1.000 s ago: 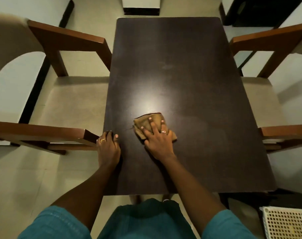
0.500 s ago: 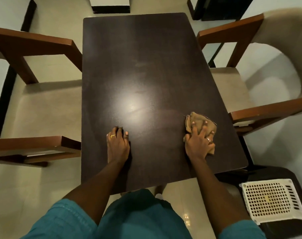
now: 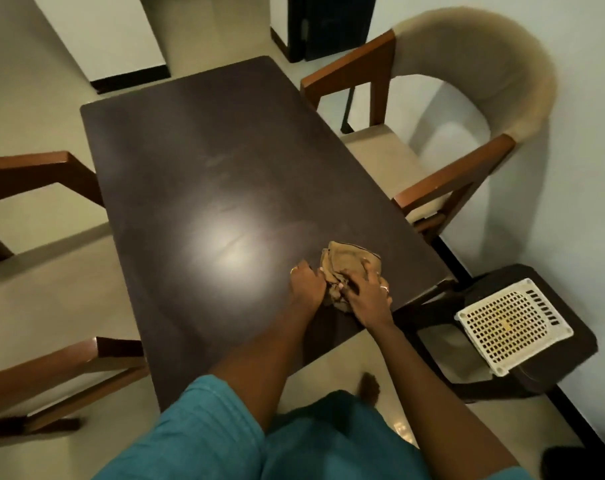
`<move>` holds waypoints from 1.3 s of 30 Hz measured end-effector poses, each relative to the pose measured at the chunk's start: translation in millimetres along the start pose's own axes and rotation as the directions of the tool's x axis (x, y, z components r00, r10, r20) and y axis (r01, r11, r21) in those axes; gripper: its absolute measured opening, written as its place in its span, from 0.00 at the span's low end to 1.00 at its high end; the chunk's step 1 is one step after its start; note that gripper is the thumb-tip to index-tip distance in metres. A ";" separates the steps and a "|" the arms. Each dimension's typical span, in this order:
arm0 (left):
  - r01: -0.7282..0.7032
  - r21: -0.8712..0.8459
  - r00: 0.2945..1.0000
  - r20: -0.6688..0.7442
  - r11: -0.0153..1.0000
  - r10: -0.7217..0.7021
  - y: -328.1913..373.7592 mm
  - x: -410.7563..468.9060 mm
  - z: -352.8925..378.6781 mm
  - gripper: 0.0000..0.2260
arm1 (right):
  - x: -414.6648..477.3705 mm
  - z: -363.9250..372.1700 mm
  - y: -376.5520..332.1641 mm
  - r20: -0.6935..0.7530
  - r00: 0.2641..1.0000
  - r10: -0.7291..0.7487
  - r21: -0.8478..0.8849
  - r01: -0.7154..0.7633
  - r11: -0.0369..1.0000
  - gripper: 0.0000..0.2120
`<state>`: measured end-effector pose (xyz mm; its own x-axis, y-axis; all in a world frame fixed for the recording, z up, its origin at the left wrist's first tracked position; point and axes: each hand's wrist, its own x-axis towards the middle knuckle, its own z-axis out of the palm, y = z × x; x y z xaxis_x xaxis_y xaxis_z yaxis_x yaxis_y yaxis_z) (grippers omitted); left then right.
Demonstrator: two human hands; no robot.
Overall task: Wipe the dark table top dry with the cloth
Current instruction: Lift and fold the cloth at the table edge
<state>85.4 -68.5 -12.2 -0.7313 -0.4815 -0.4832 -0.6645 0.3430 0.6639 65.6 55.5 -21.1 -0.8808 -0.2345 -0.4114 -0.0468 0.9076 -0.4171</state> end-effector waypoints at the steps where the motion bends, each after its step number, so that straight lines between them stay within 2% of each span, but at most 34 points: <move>1: 0.020 -0.019 1.000 0.010 1.000 -0.020 6.6 -1.0 8.6 0.18 | -1.9 -0.3 3.3 -0.055 0.997 0.050 0.043 -0.047 0.998 0.20; 3: 0.043 -0.009 0.999 0.002 0.999 -0.043 18.3 -2.9 24.9 0.19 | -6.0 -1.4 8.0 -0.127 0.972 0.197 0.028 -0.195 0.980 0.25; 5: 0.057 0.042 0.998 -0.010 0.997 -0.057 27.0 -1.7 37.1 0.22 | -10.1 -3.4 5.7 -0.124 0.963 0.238 -0.019 -0.242 0.970 0.26; 6: 0.092 0.030 0.996 -0.019 0.995 -0.091 31.8 -0.6 41.8 0.22 | -9.0 -5.1 5.8 -0.115 0.962 0.246 0.021 -0.245 0.969 0.24; 8: 0.181 -0.013 0.983 -0.034 0.983 -0.181 42.5 1.5 50.2 0.23 | 0.5 -11.8 8.5 -0.079 0.941 0.328 0.252 -0.300 0.920 0.20; 10: 0.192 0.045 0.981 -0.032 0.980 -0.191 51.7 2.3 58.9 0.23 | 9.9 -24.7 16.1 -0.007 0.912 0.411 0.457 -0.363 0.812 0.19; 13: 0.126 0.087 0.992 -0.034 0.988 -0.123 72.1 -0.5 84.4 0.19 | 17.0 -45.9 46.0 0.093 0.915 0.393 0.533 -0.380 0.756 0.15; 17: -0.060 0.183 0.998 0.013 0.981 0.059 114.6 -11.1 136.1 0.15 | 24.4 -68.4 111.2 0.076 0.889 0.452 0.690 -0.374 0.620 0.19; 19: -0.157 0.266 0.988 0.049 0.951 0.149 138.0 -17.1 167.0 0.14 | 26.8 -83.1 148.4 0.055 0.881 0.470 0.763 -0.340 0.550 0.15; 22: -0.343 0.372 0.939 0.175 0.863 0.298 173.8 -24.9 223.8 0.13 | 32.2 -101.1 215.1 0.064 0.837 0.543 0.829 -0.348 0.438 0.19; 25: -0.500 0.382 0.857 0.346 0.777 0.381 201.7 -30.3 279.6 0.13 | 38.7 -106.9 274.5 0.045 0.764 0.644 0.856 -0.362 0.369 0.23; 28: -0.550 0.385 0.783 0.546 0.741 0.298 214.9 -25.9 336.3 0.18 | 40.8 -105.1 333.1 0.039 0.678 0.734 0.879 -0.373 0.297 0.21; 31: -0.589 0.369 0.702 0.675 0.719 0.229 214.5 -18.7 385.3 0.26 | 48.0 -89.9 382.1 0.121 0.622 0.773 0.852 -0.465 0.241 0.20; 33: -0.609 0.406 0.674 0.718 0.681 0.174 208.8 -13.4 417.5 0.23 | 59.3 -73.3 412.6 0.179 0.597 0.782 0.828 -0.521 0.208 0.21; 36: -0.612 0.444 0.677 0.721 0.654 0.144 194.4 -2.1 455.3 0.15 | 69.2 -62.2 441.7 0.252 0.548 0.798 0.804 -0.578 0.143 0.19; 38: -0.623 0.454 0.681 0.716 0.637 0.155 187.9 4.5 474.9 0.14 | 74.7 -58.9 456.0 0.269 0.513 0.815 0.797 -0.594 0.111 0.18; 39: -0.626 0.451 0.682 0.713 0.636 0.165 186.2 7.9 480.8 0.15 | 77.9 -55.9 460.6 0.256 0.516 0.817 0.788 -0.601 0.132 0.19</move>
<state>-118.1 379.3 -166.9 -0.7175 0.3034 -0.6270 -0.0345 0.8836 0.4671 -50.9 474.7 -200.0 -0.3717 0.5318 -0.7610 0.8946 -0.0139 -0.4466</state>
